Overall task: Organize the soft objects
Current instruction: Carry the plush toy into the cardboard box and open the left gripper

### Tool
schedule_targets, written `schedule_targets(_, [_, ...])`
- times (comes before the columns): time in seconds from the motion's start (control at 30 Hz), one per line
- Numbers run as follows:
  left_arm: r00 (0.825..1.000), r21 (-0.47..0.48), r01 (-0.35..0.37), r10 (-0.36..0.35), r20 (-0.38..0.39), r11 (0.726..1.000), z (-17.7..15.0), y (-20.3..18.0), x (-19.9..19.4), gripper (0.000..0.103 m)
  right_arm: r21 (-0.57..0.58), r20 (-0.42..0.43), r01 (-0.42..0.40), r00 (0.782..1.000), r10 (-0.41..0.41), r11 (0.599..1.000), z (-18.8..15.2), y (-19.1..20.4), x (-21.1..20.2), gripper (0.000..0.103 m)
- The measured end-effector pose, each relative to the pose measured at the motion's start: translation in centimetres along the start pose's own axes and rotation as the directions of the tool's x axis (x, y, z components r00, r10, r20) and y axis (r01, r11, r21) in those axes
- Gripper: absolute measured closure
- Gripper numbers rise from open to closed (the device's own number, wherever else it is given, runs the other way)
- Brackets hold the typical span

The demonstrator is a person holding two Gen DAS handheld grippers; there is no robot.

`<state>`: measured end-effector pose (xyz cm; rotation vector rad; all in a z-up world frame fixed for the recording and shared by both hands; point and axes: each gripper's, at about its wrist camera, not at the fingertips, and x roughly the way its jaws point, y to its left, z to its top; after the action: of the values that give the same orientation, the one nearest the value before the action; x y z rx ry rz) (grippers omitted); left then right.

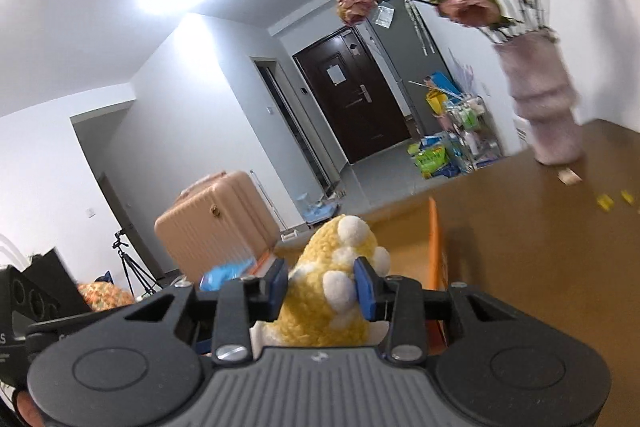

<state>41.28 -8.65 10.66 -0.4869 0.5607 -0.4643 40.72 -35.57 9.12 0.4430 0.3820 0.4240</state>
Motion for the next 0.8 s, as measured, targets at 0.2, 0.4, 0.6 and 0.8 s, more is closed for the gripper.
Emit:
schedule_targets(0.2, [0.993, -0.084, -0.061, 0.052, -0.104, 0.995, 3.2, 5.7, 8.6, 0.053, 0.04, -0.103, 0.106, 0.989, -0.101, 0.994, 0.8, -3.0, 9.6, 0.068])
schedule_targets(0.4, [0.977, -0.057, -0.075, 0.062, -0.202, 0.996, 1.2, 7.7, 11.8, 0.054, -0.077, -0.154, 0.246, 0.955, -0.255, 0.966, -1.9, -3.3, 12.5, 0.073])
schedule_targets(0.6, [0.983, 0.02, -0.057, 0.059, -0.174, 0.998, 1.5, 6.1, 9.9, 0.053, -0.16, -0.104, 0.269, 0.952, -0.287, 0.95, -1.5, -0.8, 11.3, 0.062])
schedule_targets(0.8, [0.993, 0.183, -0.074, 0.089, -0.078, 0.98, 3.4, 3.4, 2.6, 0.045, -0.207, -0.038, 0.228, 0.97, -0.24, 0.951, 1.6, 2.1, 6.3, 0.044])
